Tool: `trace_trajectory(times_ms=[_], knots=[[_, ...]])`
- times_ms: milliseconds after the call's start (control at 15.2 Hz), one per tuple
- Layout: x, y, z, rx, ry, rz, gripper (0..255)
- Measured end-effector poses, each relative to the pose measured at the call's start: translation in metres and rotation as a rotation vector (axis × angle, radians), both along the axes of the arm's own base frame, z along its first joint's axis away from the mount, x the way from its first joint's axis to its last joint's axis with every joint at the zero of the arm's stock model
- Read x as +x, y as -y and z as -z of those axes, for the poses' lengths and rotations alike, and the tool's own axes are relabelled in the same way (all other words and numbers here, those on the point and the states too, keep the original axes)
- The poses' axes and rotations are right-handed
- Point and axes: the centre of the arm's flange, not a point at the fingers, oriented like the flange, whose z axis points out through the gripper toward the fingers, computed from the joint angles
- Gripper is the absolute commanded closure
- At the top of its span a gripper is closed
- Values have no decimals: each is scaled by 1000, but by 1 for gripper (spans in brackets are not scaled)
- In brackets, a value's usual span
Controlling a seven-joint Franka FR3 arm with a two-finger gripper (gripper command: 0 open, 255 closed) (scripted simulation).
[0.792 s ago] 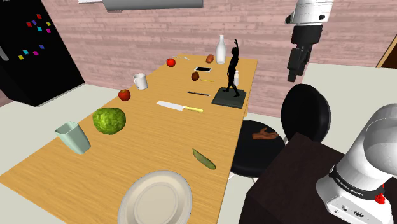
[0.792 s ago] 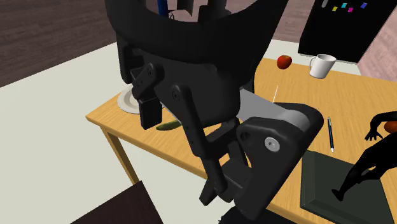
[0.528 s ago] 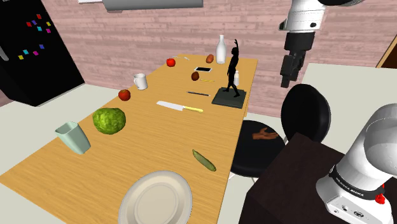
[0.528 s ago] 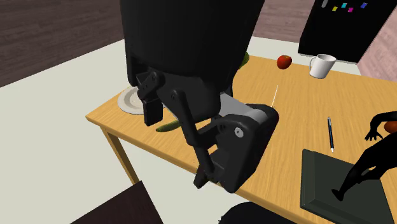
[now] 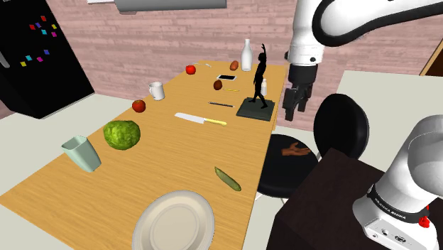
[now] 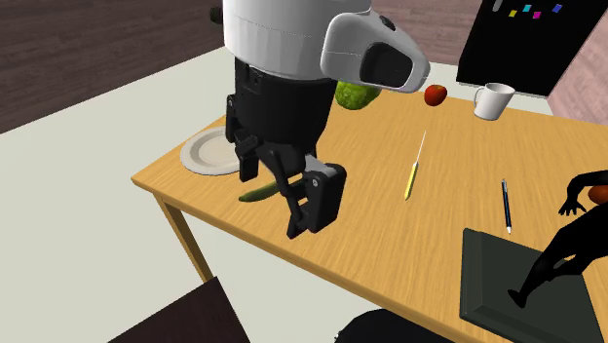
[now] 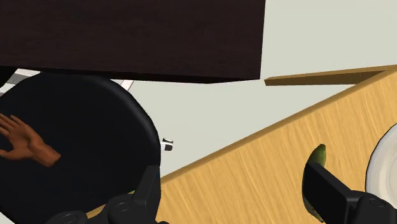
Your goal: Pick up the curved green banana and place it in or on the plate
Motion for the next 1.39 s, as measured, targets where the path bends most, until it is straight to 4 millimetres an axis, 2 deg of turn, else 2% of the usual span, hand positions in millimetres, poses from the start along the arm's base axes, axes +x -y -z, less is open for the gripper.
trace_trajectory(times_ms=[264, 792, 990, 1386], knots=[[18, -41, 29, 8, -2, 9, 0], [57, -107, 94, 22, -8, 27, 0], [70, -140, 119, 27, -11, 34, 0], [102, -193, 165, 39, -16, 48, 0]])
